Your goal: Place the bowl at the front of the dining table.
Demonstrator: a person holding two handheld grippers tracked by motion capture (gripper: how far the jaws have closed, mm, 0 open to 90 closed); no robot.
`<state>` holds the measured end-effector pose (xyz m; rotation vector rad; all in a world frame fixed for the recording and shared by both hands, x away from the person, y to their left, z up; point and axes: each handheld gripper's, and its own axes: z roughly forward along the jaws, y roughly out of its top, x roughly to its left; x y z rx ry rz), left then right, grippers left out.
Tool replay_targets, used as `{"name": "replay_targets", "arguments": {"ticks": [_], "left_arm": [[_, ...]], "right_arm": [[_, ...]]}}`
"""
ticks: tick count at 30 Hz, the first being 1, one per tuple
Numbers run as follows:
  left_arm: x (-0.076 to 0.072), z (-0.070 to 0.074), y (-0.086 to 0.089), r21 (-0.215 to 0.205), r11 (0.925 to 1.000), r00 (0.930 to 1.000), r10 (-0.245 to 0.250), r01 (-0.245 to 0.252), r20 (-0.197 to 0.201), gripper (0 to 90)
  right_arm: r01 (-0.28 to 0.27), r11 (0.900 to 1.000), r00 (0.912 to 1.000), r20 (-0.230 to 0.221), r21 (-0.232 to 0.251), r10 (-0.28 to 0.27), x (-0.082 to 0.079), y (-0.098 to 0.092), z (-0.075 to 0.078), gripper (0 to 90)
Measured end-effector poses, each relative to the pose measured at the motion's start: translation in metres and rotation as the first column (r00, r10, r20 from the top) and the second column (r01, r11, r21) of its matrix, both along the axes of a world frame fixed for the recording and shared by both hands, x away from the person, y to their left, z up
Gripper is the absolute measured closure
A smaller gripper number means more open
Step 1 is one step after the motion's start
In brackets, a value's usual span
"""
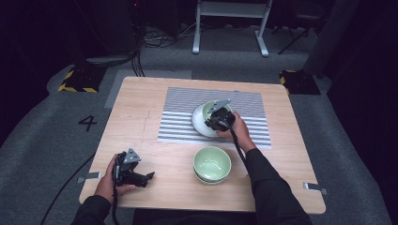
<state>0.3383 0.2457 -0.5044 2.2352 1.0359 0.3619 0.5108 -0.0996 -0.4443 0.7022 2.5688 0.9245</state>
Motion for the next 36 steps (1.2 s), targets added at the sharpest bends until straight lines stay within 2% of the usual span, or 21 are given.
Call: {"name": "replay_targets", "arguments": {"ticks": [4,7,14,23,36], "left_arm": [[0.0,0.0,0.0,0.0,1.0,1.0,0.0,0.0,0.0,0.2],[0.0,0.0,0.0,0.0,1.0,1.0,0.0,0.0,0.0,0.2],[-0.0001,-0.0001,-0.0001,-0.001,1.0,1.0,0.002,-0.002,0.0,0.2],[-0.0001,0.0,0.0,-0.001,1.0,1.0,0.001,-0.001,0.0,0.2],[-0.0003,0.0,-0.0001,0.001,1.0,1.0,0.002,-0.002,0.0,0.2]], "right_arm": [[0.011,1.0,0.9999,-0.001,-0.001,-0.011,0.0025,-0.0012,-0.0026,83.1],[0.02,1.0,0.9998,-0.01,0.022,-0.02,0.0043,-0.0031,-0.0039,82.9],[0.022,1.0,0.9997,-0.009,0.018,-0.022,0.004,-0.0027,-0.0037,82.8],[0.037,0.998,0.9985,-0.041,0.047,-0.035,0.0045,-0.0038,-0.0036,82.2],[0.044,0.997,0.9979,-0.05,0.063,-0.041,0.0032,-0.0047,-0.0007,80.7]]}}
